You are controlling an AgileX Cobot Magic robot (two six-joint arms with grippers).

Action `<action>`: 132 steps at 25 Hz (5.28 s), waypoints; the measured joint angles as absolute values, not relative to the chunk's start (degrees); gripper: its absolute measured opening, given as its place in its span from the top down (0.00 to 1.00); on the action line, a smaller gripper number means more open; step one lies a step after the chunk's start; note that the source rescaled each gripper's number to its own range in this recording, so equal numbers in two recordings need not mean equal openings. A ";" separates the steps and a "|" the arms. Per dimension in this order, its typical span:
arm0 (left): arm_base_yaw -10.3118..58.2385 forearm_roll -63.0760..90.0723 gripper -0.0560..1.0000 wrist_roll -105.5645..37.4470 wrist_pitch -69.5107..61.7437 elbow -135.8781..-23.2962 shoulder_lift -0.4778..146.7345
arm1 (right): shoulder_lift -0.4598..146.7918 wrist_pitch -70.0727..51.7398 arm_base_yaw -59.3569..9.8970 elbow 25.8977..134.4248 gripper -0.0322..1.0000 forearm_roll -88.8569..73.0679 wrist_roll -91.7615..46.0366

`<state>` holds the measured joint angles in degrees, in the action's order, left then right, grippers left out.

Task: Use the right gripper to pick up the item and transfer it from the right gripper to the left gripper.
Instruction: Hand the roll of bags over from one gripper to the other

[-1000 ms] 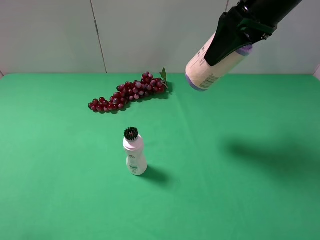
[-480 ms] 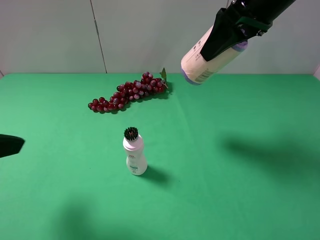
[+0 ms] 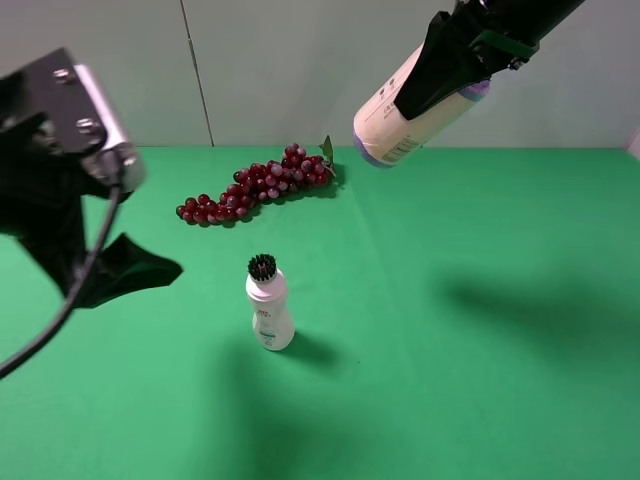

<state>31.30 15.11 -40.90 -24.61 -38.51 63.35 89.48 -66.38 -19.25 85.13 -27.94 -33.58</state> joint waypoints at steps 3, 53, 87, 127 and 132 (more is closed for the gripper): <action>33.76 15.11 0.08 -41.52 -21.37 -42.57 69.17 | 89.48 -66.44 -21.45 85.13 0.93 -27.74 -33.58; 46.97 15.11 0.09 -45.51 3.66 -50.13 81.50 | 89.48 -65.87 -24.04 85.13 0.93 -38.70 -39.70; 47.04 15.15 0.27 -37.56 12.60 -50.13 81.56 | 89.48 -64.99 -24.17 85.13 0.93 -45.12 -38.88; 47.10 15.54 0.94 -36.08 13.37 -49.97 81.56 | 89.48 -66.18 -24.20 85.13 0.00 -36.12 -35.80; 47.10 15.54 0.94 -36.08 13.37 -49.97 81.56 | 89.48 -66.36 -24.20 85.13 0.00 -32.96 -34.96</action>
<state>47.10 15.54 -36.08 13.37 -49.97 81.56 89.48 -66.36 -24.20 85.13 -32.96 -34.96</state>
